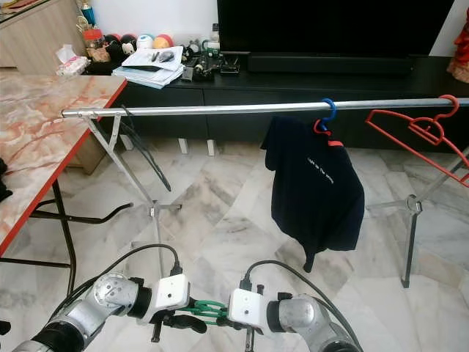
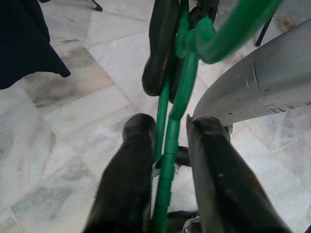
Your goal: Hang hanger
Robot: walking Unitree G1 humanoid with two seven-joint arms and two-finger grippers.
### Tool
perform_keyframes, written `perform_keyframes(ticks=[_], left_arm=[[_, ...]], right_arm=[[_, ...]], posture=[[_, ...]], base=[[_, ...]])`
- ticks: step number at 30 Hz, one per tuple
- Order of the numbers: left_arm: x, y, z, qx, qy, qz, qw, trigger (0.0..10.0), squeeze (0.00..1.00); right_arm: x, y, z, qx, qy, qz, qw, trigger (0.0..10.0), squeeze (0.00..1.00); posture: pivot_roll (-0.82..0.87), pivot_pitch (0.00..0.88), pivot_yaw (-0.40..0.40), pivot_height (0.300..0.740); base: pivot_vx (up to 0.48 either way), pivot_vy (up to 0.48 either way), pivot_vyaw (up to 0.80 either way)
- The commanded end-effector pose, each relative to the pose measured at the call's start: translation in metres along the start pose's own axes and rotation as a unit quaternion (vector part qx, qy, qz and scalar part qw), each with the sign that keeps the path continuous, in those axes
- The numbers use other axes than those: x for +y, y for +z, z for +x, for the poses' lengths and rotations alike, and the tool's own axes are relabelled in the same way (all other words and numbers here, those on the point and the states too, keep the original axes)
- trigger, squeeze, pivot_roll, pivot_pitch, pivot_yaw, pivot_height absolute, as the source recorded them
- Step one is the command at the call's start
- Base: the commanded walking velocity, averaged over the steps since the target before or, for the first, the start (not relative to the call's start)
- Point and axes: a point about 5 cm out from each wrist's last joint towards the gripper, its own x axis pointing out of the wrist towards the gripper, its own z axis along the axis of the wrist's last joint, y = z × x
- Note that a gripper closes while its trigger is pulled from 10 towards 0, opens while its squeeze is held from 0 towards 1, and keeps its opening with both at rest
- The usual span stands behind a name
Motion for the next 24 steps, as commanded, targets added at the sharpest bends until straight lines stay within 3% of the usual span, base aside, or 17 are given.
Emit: perform_keyframes(ticks=[1, 22, 23, 24], left_arm=[[-0.0025, -0.0051, -0.0008, 0.013, -0.007, 0.001, 1.000, 0.0, 0.00], [-0.0036, -0.0069, -0.0026, 0.015, -0.011, 0.001, 1.000, 0.0, 0.00], [-0.0036, -0.0070, -0.0029, 0.016, -0.012, 0.001, 1.000, 0.0, 0.00], [-0.0036, -0.0072, -0.0032, 0.017, -0.012, 0.001, 1.000, 0.0, 0.00]], right_arm=[[-0.0013, 0.0030, 0.0011, -0.008, -0.002, -0.003, 1.000, 10.0, 0.00], [0.0007, 0.0000, 0.0004, -0.007, 0.006, 0.017, 1.000, 10.0, 0.00], [0.0008, 0.0000, 0.0002, -0.008, 0.008, 0.019, 1.000, 10.0, 0.04], [0.0009, 0.0001, 0.0000, -0.010, 0.010, 0.022, 1.000, 10.0, 0.37]], posture=[[-0.04, 0.128, 0.050, 0.721], [-0.03, 0.135, 0.052, 0.721], [-0.03, 0.135, 0.052, 0.721], [-0.03, 0.134, 0.052, 0.721]], base=[[0.000, 0.000, 0.00], [0.000, 0.000, 0.00], [0.000, 0.000, 0.00], [0.000, 0.000, 0.00]])
